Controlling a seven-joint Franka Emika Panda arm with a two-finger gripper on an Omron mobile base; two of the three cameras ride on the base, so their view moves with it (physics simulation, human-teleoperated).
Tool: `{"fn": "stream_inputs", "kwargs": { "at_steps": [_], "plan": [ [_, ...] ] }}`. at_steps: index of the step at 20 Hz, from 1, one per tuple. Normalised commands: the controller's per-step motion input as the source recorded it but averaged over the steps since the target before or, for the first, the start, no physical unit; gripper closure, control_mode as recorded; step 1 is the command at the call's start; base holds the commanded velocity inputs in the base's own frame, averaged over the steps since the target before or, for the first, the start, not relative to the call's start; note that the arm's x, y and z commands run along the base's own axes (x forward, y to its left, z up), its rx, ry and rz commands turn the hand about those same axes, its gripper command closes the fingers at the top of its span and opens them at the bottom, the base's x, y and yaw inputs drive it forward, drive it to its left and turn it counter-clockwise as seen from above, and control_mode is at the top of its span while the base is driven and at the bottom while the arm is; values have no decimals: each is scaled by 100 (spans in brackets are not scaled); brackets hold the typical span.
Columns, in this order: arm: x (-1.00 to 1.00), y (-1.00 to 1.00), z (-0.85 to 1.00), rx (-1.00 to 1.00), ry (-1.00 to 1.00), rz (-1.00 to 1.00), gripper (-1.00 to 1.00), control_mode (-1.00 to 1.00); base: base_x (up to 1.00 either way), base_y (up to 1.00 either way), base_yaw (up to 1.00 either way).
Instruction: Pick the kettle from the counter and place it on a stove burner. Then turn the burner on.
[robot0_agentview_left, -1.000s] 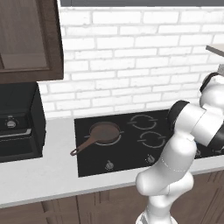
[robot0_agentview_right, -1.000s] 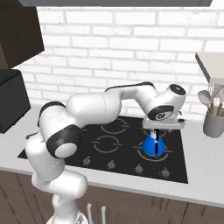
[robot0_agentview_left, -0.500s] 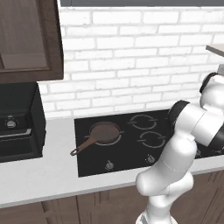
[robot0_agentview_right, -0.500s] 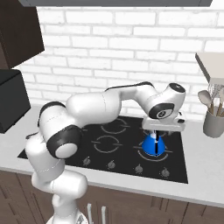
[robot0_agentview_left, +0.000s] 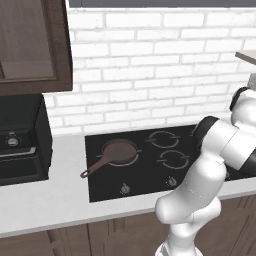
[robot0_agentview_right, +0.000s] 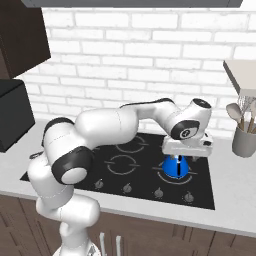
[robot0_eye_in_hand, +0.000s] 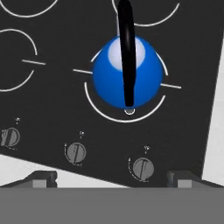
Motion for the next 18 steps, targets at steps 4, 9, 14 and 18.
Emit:
{"fn": "stream_inputs", "kwargs": {
  "at_steps": [4, 9, 14, 18],
  "plan": [
    [0, -2, -59, 0, 6, 0, -100, -100, 0, 0, 0],
    [0, -14, -40, 0, 2, 0, -100, -100, 0, 0, 0],
    [-5, -35, -6, 1, 1, -3, -100, -100, 0, 0, 0],
    [-15, -31, 0, 7, 0, -4, -100, -100, 0, 0, 0]
  ]
}}
